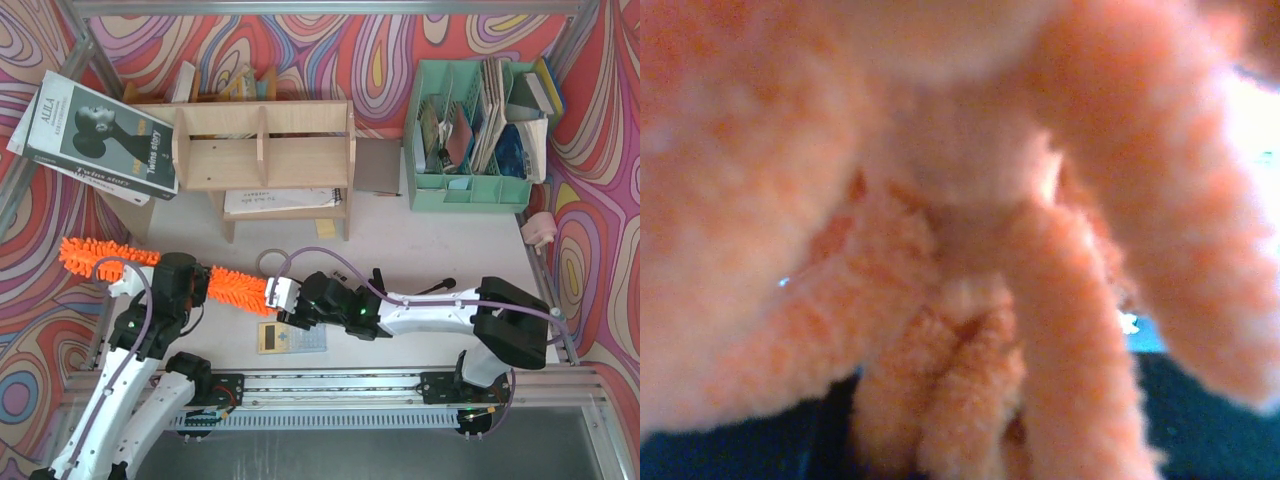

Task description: Dust the bookshelf with a duster

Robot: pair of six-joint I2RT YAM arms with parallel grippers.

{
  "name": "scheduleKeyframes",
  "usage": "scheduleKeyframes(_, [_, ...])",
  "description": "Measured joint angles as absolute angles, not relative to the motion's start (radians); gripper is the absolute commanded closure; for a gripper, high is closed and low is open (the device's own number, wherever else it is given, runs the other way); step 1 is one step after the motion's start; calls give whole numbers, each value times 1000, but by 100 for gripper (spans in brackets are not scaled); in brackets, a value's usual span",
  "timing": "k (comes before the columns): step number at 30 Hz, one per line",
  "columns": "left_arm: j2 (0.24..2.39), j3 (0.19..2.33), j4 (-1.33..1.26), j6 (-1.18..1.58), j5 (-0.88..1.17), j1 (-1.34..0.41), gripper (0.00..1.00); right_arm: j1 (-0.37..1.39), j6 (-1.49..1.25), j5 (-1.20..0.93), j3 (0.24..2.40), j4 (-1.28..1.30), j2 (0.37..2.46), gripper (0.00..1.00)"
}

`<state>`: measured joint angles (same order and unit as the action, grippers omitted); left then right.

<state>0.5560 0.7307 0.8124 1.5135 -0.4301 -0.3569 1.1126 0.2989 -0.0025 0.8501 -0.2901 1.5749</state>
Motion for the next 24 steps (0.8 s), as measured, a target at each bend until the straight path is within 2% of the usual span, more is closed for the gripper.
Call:
scheduleKeyframes(6, [583,732,804,1510,-407,-352,100,1113,299,8,894,-271,1626,58])
scheduleKeyframes(14, [564,741,806,1510,-405,-351,99,1113,290,26,910,-289,1649,80])
scheduleKeyframes(18, [540,741,815,1510,-409,-351,75,1116,290,25,910,-292,1642,89])
scheduleKeyframes(21, [524,743,826,1514,-407,-351,48,1122,292,26,910,-277,1628,97])
scheduleKeyframes(24, [496,757,846,1525,-399,-352,31,1133,305,35,909,-231,1612,100])
